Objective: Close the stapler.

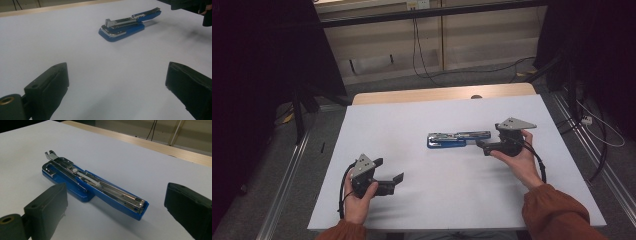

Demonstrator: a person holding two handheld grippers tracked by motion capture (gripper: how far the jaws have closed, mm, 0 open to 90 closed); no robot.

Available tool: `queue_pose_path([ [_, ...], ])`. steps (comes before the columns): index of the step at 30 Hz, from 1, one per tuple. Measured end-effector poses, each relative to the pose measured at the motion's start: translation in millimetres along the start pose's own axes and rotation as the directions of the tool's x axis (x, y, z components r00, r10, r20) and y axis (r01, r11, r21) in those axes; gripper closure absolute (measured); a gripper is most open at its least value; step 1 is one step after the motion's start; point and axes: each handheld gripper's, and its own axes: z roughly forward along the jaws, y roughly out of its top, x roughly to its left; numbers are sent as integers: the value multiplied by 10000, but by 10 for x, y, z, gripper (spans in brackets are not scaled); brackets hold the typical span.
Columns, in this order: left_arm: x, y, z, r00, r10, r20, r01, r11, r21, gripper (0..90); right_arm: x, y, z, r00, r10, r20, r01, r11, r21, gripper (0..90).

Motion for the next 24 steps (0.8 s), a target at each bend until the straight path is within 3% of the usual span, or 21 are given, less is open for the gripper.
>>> queue_pose_path([
  [8, 10, -28, 23, 9999, 49, -145, -47, 9999, 138, 40, 19, -41, -175, 9999, -74, 79, 75, 9997, -212, 84],
  [10, -13, -21, 19, 10000, 15, 53, -15, 9999, 99, 40, -9, -81, -203, 9999, 4, 139, -1, 9998, -193, 83],
  [13, -37, -3, 13, 9998, 204, -30, -203, 9998, 93, 40, -34, -140, -228, 9995, 234, 226, -230, 9996, -152, 81],
  [20, -71, 46, 98, 9998, 92, 165, -94, 9998, 179, 49, -15, -209, -257, 9998, 75, 174, -76, 9999, 78, 88],
  [22, -86, 61, 129, 9992, 83, 388, -91, 9998, 202, 61, 0, -211, -261, 9999, 12, 159, -14, 9999, 134, 93],
  [24, -102, 82, 163, 9991, 220, 369, -224, 9997, 128, 65, 16, -209, -266, 9999, 9, 151, -11, 9999, 126, 95],
])
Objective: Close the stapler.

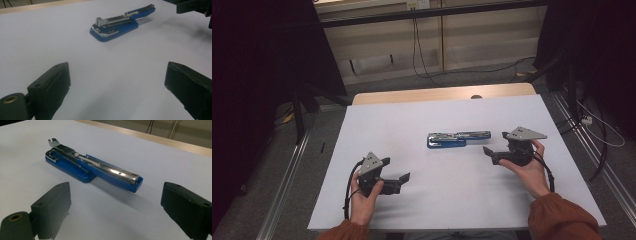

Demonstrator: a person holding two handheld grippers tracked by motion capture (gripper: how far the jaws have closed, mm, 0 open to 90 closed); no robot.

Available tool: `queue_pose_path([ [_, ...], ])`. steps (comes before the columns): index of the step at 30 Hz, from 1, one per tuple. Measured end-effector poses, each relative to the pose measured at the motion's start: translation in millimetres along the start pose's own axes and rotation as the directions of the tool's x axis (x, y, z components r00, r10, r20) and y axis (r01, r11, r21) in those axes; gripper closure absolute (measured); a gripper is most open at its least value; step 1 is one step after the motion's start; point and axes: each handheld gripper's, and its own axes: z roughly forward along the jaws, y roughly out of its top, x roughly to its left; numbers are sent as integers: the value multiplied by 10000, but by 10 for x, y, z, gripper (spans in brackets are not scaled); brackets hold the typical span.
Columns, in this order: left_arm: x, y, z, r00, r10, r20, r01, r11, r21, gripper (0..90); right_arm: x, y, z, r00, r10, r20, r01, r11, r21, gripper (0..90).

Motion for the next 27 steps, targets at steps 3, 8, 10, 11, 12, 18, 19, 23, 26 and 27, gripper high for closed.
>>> queue_pose_path([
  [3, -12, 56, 70, 10000, 45, -81, -47, 9998, -207, 67, 10, 1, 2, 9999, -140, -100, 140, 9999, 50, 122],
  [8, -20, 119, 199, 9999, 27, -159, -30, 9998, -190, 68, 5, -14, 26, 9996, -209, -165, 213, 9996, 195, 163],
  [10, -8, 130, 243, 9999, 101, -33, -102, 9997, -224, 67, 7, -12, 34, 9994, -241, -238, 247, 9994, 243, 204],
  [11, -11, 135, 268, 10000, 66, -28, -67, 9996, -268, 65, 9, -10, 39, 9993, -265, -278, 272, 9993, 255, 210],
  [12, -12, 147, 289, 10000, 73, -38, -74, 9995, -309, 61, 11, -9, 44, 9992, -249, -328, 257, 9993, 259, 217],
  [18, -22, 242, 451, 9992, 372, -167, -378, 9987, -347, 49, 11, 3, 67, 9986, -138, -505, 150, 9996, 238, 271],
  [19, -16, 259, 481, 9994, 317, -108, -322, 9985, -442, 42, 10, 1, 66, 9984, -105, -547, 118, 9997, 236, 281],
  [23, 11, 357, 607, 9996, 239, -149, -248, 9977, -635, 36, 2, 1, 67, 9969, 82, -786, -65, 9997, 222, 335],
  [26, 28, 405, 710, 9999, 132, -7, -132, 9966, -818, 35, 4, -1, 82, 9962, -50, -871, 80, 9994, 347, 357],
  [27, 30, 414, 734, 9999, 110, -29, -112, 9969, -773, 39, 5, -6, 88, 9962, -47, -875, 80, 9993, 374, 363],
])
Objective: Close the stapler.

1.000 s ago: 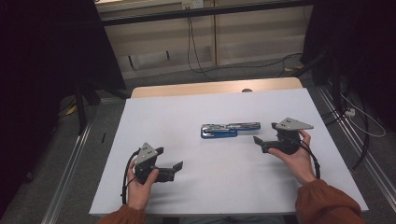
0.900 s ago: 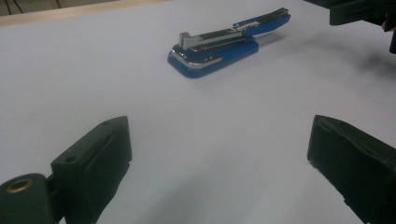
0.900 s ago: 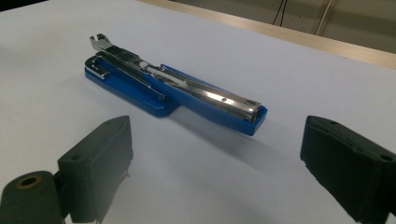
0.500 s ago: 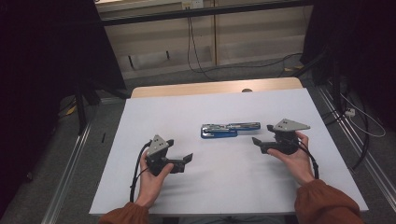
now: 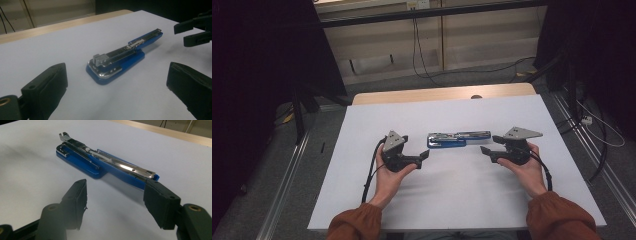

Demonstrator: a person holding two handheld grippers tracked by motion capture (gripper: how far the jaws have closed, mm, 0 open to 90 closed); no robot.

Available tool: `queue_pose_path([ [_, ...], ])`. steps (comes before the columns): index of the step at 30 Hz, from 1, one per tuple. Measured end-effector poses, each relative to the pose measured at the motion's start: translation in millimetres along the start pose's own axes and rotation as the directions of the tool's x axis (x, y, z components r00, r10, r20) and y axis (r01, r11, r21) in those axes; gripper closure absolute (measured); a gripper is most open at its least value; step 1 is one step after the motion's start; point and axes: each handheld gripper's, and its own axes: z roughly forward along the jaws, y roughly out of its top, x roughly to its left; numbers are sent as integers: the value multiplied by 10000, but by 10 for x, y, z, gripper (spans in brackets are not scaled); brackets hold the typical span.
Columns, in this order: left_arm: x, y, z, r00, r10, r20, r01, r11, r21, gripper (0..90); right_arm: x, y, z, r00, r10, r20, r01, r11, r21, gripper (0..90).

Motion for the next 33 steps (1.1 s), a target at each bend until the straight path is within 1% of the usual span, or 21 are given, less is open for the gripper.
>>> queue_pose_path([
  [1, -1, 9, 23, 10000, 35, -31, -34, 9999, 121, 39, -3, -4, 2, 10000, 30, -20, -29, 10000, 73, 382],
  [2, 0, 18, 42, 9999, 97, -37, -96, 9998, 193, 42, -7, -7, 1, 10000, 47, 60, -48, 10000, 75, 419],
  [3, -3, 24, 61, 9999, 99, -86, -98, 9998, 195, 50, -17, -9, -4, 9998, 47, 202, -48, 10000, 51, 442],
  [4, -3, 33, 82, 9999, 124, -104, -122, 9997, 199, 57, -28, -8, -7, 9994, 142, 310, -144, 9999, 38, 449],
  [6, 0, 54, 125, 9998, 180, -71, -179, 9997, 147, 56, -50, -14, -12, 9990, 199, 394, -200, 9998, 11, 487],
  [8, 12, 53, 163, 9997, 200, -153, -201, 9998, -57, 56, -58, -21, -13, 9991, 243, 354, -243, 9997, 14, 557],
  [10, 32, 43, 201, 9994, 257, -241, -259, 9996, -104, 56, -49, -19, -15, 9992, 191, 355, -188, 9998, -75, 624],
  [11, 40, 42, 220, 9992, 271, -284, -273, 9996, -74, 56, -45, -18, -13, 9993, 217, 301, -215, 9997, -83, 653],
  [13, 62, 64, 259, 9989, 343, -312, -341, 9994, 62, 56, -45, -25, 1, 9996, 123, 249, -121, 9999, -68, 685],
  [15, 82, 101, 300, 9982, 476, -356, -472, 9988, 122, 56, -45, -37, 21, 9999, 149, 79, -148, 9998, -107, 745],
  [18, 75, 142, 365, 9952, 806, -552, -794, 9966, 230, 57, -40, -42, 32, 9999, 117, 85, -116, 9999, -116, 818],
  [20, 68, 178, 400, 9935, 990, -559, -963, 9941, 493, 79, -42, -44, 28, 9999, 94, 43, -94, 9999, -114, 885],
  [21, 61, 196, 413, 9921, 1104, -589, -1075, 9929, 503, 111, -43, -48, 26, 10000, 52, 48, -52, 9999, -132, 900],
  [22, 53, 210, 427, 9910, 1141, -705, -1113, 9929, 417, 129, -40, -50, 24, 10000, 18, 25, -18, 9999, -139, 900],
  [23, 49, 222, 443, 9912, 1088, -759, -1063, 9936, 371, 124, -37, -48, 26, 9999, -107, -47, 107, 9999, -98, 900],
  [24, 51, 228, 457, 9926, 999, -687, -975, 9945, 371, 123, -29, -44, 23, 9997, -231, -26, 231, 9997, -62, 900],
  [26, 48, 218, 482, 9940, 905, -619, -880, 9952, 419, 132, -26, -35, 17, 9997, -243, -83, 242, 9996, -108, 900],
  [28, 45, 198, 496, 9964, 702, -465, -673, 9958, 615, 133, -35, -40, 17, 9997, -218, -89, 216, 9997, -124, 900],
  [30, 39, 177, 503, 9970, 584, -511, -533, 9940, 954, 165, -47, -44, 15, 9998, -194, -82, 193, 9998, -99, 900],
  [32, 26, 159, 506, 9966, 645, -522, -586, 9925, 1069, 173, -63, -32, 1, 9999, -153, -53, 152, 9997, -195, 900],
  [33, 21, 153, 507, 9972, 638, -390, -592, 9922, 1098, 214, -70, -28, -7, 9999, -139, -44, 138, 9997, -199, 900],
])
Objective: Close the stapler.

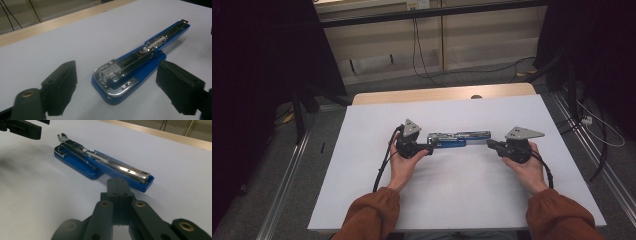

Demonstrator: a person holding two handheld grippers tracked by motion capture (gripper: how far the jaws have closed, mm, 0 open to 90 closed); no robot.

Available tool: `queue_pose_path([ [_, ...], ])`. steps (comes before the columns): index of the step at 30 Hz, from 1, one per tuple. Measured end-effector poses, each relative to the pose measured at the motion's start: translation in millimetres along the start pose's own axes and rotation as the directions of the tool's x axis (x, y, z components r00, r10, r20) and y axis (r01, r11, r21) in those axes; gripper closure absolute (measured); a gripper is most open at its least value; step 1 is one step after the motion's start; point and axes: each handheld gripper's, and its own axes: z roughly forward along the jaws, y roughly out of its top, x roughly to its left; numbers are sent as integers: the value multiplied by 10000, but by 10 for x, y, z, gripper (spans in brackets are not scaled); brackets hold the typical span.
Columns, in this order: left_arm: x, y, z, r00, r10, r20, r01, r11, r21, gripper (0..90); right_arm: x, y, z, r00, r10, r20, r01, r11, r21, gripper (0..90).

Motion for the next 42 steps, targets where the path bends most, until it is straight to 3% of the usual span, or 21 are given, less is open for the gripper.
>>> queue_pose_path([
  [1, 1, 0, 1, 10000, 36, 90, -36, 10000, 24, 271, -5, 1, -4, 10000, 26, 12, -26, 10000, 7, 900],
  [6, 10, 1, 7, 9996, 7, 267, -3, 9999, -128, 375, -27, -23, 20, 9999, 23, 143, -26, 9998, 204, 900],
  [9, 12, -7, 17, 9988, 196, 458, -189, 9997, -170, 533, -20, -25, 35, 10000, -7, 83, 5, 9997, 241, 900],
  [14, 24, -41, 48, 9963, 238, 827, -239, 9997, 6, 713, -25, -30, 65, 9999, 115, -8, -115, 9996, 253, 900],
  [21, 35, -52, 62, 9933, 426, 1077, -443, 9989, 136, 887, -23, -33, 81, 9999, 95, -42, -94, 9994, 325, 900],
  [28, 46, -80, 106, 9931, 542, 1043, -589, 9973, 429, 900, -14, -25, 104, 10000, 67, -70, -63, 9985, 542, 900],
  [33, 98, -94, 107, 9960, 562, 691, -607, 9960, 660, 900, -18, -22, 117, 10000, 62, -53, -58, 9983, 574, 900],
  [36, 144, -89, 98, 9971, 110, 754, -146, 9987, 482, 900, -22, -23, 119, 10000, 1, -9, -1, 9979, 650, 900],
  [42, 143, -96, 125, 9968, 288, 743, -338, 9972, 671, 900, -30, -31, 134, 10000, 15, 73, -20, 9970, 769, 900],
])
